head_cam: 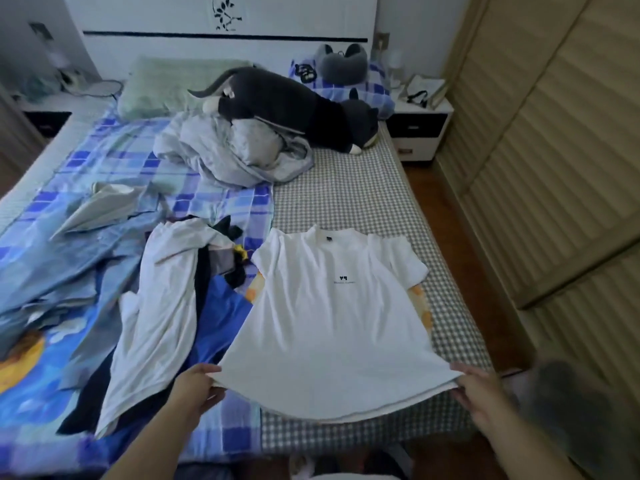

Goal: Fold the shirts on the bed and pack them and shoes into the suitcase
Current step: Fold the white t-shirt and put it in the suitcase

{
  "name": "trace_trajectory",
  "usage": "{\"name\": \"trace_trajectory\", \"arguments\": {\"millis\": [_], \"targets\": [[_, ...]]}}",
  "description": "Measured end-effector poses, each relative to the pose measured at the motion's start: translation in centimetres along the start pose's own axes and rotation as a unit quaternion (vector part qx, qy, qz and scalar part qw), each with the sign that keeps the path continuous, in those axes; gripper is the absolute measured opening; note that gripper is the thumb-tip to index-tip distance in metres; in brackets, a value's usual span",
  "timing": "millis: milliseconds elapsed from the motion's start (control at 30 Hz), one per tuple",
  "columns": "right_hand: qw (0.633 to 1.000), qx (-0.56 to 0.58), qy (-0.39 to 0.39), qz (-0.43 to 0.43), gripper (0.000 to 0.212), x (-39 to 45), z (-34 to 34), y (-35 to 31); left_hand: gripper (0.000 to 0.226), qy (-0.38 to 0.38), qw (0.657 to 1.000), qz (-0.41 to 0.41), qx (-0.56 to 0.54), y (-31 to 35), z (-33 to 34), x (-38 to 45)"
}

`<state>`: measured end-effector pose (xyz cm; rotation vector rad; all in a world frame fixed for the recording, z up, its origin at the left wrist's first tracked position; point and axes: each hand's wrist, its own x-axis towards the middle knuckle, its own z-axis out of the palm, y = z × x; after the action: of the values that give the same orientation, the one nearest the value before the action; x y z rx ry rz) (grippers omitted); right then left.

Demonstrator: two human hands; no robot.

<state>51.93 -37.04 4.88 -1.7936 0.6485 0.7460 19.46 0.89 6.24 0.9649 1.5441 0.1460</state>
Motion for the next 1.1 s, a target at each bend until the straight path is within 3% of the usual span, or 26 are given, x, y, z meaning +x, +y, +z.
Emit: {"name": "trace_trajectory", "arguments": {"millis": [100, 267, 333, 400, 433, 467, 533, 567, 600, 633, 733, 800, 867, 967, 1100], "targets": [[0.999, -0.009, -0.018, 0.035, 0.027, -0.7, 0.0, 1.1, 0.035, 0.010, 1.000, 0.008, -0.016, 0.5, -1.6, 0.4], [0.994, 0.077, 0.029, -0.077, 0.021, -5.4, 1.6, -0.2, 0.036, 0.076, 0.982, 0.079, -0.152, 1.9, -3.2, -0.1], [0.991, 0.013, 0.013, -0.132, 0.020, -8.8, 3.7, -1.0, 0.045, 0.140, 0.988, 0.064, -0.015, 1.8, -3.8, 0.1], [0.983, -0.079, -0.061, -0.154, 0.018, -12.6, 6.6, -1.3, 0.049, 0.190, 0.961, 0.115, 0.166, 2.2, -2.9, -2.0], [0.975, -0.118, -0.105, -0.158, 0.017, -14.4, 8.2, -1.3, 0.046, 0.143, 0.951, 0.193, 0.193, 2.3, -1.9, -3.9], [0.965, -0.149, -0.141, -0.163, 0.017, -15.9, 9.8, -1.4, 0.049, 0.037, 0.940, 0.267, 0.210, 2.4, -0.4, -6.0], [0.942, -0.198, -0.207, -0.177, 0.018, -18.6, 12.7, -1.6, 0.065, -0.163, 0.869, 0.360, 0.298, 1.8, 3.4, -9.8], [0.930, -0.214, -0.238, -0.182, 0.017, -19.6, 13.8, -1.9, 0.070, -0.193, 0.806, 0.432, 0.355, 0.8, 5.1, -10.8], [0.919, -0.226, -0.265, -0.185, 0.015, -20.5, 14.6, -2.3, 0.071, -0.171, 0.760, 0.501, 0.377, -0.2, 6.8, -11.2], [0.907, -0.242, -0.287, -0.189, 0.013, -21.1, 15.1, -2.7, 0.068, -0.142, 0.748, 0.533, 0.369, -0.9, 8.2, -11.3], [0.892, -0.221, -0.356, -0.171, 0.015, -20.7, 14.8, -4.5, 0.049, -0.090, 0.814, 0.495, 0.291, -0.5, 9.8, -12.6], [0.902, -0.148, -0.388, -0.119, 0.019, -18.6, 13.7, -5.8, 0.037, -0.054, 0.835, 0.488, 0.248, -0.3, 10.0, -13.2], [0.919, -0.142, -0.350, -0.112, 0.022, -14.6, 12.4, -6.7, 0.032, -0.001, 0.852, 0.482, 0.205, -0.3, 9.8, -13.4], [0.935, -0.234, -0.256, -0.075, 0.021, -6.8, 9.8, -7.3, 0.020, 0.071, 0.876, 0.452, 0.151, 0.8, 9.5, -15.3], [0.909, -0.362, -0.206, -0.006, 0.024, 3.7, 8.5, -8.5, 0.006, 0.214, 0.861, 0.439, 0.145, 1.1, 9.3, -18.2]]}}
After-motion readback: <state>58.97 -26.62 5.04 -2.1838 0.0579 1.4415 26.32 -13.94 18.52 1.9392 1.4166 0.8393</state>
